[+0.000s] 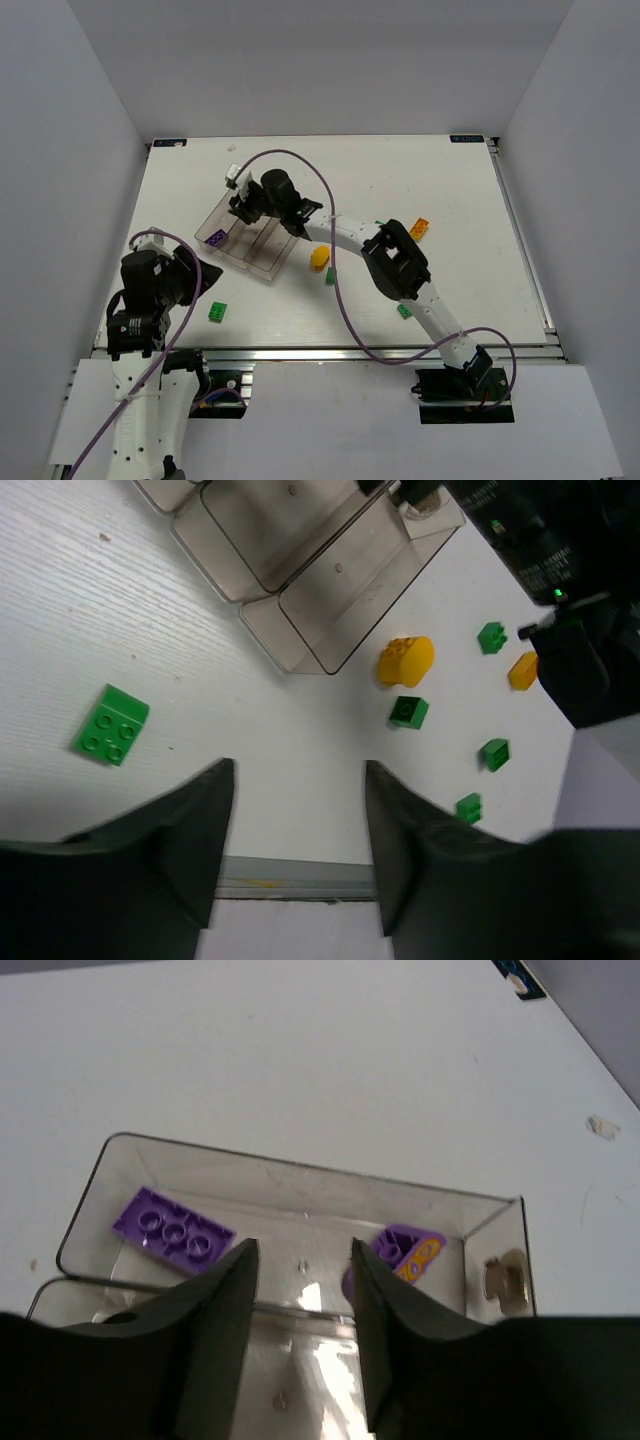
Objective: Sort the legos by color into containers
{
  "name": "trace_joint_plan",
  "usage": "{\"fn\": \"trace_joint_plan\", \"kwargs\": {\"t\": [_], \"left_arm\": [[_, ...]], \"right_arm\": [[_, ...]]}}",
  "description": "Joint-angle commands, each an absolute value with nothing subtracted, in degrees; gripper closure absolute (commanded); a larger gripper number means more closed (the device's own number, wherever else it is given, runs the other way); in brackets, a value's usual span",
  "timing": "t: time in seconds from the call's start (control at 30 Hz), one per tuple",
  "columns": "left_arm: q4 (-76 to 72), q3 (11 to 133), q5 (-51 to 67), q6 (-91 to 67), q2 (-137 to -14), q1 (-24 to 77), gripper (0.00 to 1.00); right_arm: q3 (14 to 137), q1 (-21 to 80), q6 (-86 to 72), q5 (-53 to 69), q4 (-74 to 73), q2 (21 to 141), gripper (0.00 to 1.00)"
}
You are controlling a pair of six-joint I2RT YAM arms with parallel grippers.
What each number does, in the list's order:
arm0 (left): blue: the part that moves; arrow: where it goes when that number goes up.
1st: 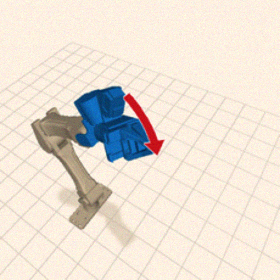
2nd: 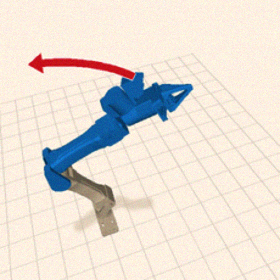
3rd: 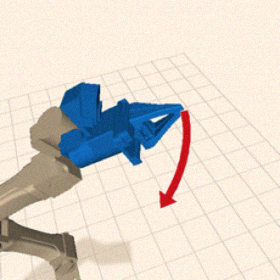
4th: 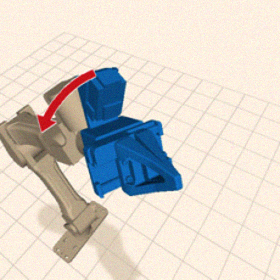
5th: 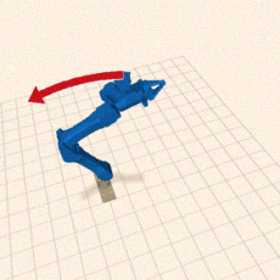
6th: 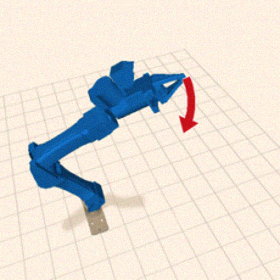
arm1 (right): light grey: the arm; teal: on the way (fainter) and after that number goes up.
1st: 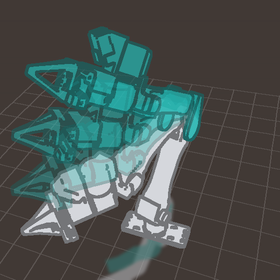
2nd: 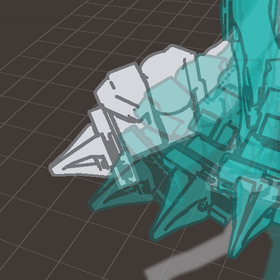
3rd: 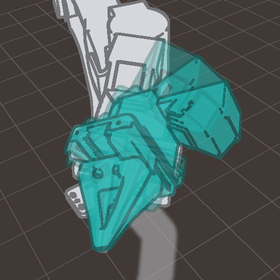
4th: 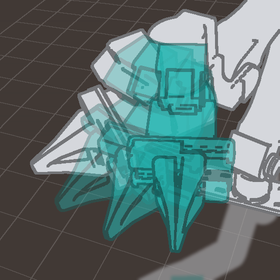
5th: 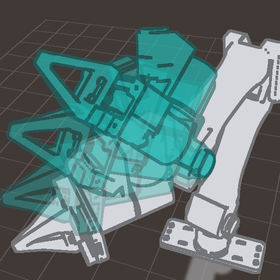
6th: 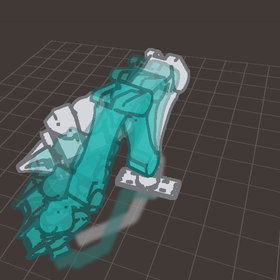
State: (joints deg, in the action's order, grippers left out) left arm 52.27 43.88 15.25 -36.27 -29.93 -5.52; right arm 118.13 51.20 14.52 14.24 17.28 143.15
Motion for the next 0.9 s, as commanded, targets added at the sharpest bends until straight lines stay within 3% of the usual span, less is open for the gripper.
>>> {"fn": "trace_joint_plan", "kwargs": {"t": [0.0,0.03,0.07,0.1,0.2,0.27,0.3,0.33,0.37,0.43,0.57,0.87], "left_arm": [[51.9,43.1,15.9,-36.4,-31.3,-5.8,0.45],[51.8,42.6,15.9,-36.5,-31.7,-5.8,0.54],[51.7,41.8,16.2,-36.7,-32.3,-5.8,0.62],[51.8,41.3,16.4,-36.8,-33.0,-5.8,0.76],[53.3,39.6,16.1,-37.4,-36.1,-5.8,0.82],[54.8,38.6,15.4,-37.8,-39.2,-5.8,0.73],[55.4,37.6,14.3,-38.1,-40.2,-5.8,0.55],[55.4,36.7,14.3,-38.1,-41.4,-5.8,0.47],[55.1,36.1,14.0,-38.1,-43.2,-5.8,0.41],[53.7,35.0,13.4,-37.4,-45.4,-5.3,0.27],[52.5,36.7,12.1,-35.9,-53.7,-5.3,0.17],[58.0,45.7,1.7,-31.9,-66.5,-5.3,0.15]], "right_arm": [[115.1,48.4,10.8,12.5,16.8,128.4,0.57],[113.6,46.7,10.5,13.0,15.1,125.9,0.66],[109.4,46.0,10.4,14.8,11.6,120.5,0.88],[107.2,45.4,10.1,16.4,9.6,117.8,0.96],[100.5,41.3,9.8,26.0,-2.2,108.0,1.0],[97.9,37.8,11.3,33.4,-12.6,102.9,0.81],[95.6,36.2,12.0,35.1,-15.9,101.3,0.71],[94.2,35.6,13.1,36.6,-19.2,99.9,0.63],[92.9,35.0,16.1,39.2,-22.2,97.2,0.48],[88.2,32.4,19.9,41.6,-29.3,94.5,0.33],[78.2,28.1,26.5,45.7,-32.1,86.2,0.26],[70.6,23.7,21.6,48.0,-27.2,81.1,0.24]]}}
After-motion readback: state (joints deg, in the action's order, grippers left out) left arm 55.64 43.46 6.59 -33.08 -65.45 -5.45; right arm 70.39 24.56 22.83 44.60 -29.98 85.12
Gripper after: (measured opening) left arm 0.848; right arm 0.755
